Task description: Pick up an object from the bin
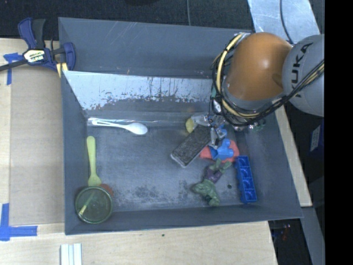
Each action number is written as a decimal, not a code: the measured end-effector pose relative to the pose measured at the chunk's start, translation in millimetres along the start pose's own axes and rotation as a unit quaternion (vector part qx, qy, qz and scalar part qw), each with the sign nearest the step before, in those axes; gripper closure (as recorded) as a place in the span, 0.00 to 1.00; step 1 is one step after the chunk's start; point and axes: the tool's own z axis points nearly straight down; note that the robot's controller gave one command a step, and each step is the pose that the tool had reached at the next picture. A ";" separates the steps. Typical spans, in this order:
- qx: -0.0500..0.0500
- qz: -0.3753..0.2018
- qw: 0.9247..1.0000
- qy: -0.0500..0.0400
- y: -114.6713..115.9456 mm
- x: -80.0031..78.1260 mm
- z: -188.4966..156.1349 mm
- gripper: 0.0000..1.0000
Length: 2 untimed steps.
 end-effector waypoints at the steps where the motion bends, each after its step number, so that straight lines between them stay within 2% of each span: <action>1: -0.003 0.001 1.000 0.003 1.0 1.1 -27.2 1.00; 2: 0.000 0.001 1.000 -0.001 -0.4 -1.2 -65.9 1.00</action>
Offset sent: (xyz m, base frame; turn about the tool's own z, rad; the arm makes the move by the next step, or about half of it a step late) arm -0.0013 0.0002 0.0441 0.0011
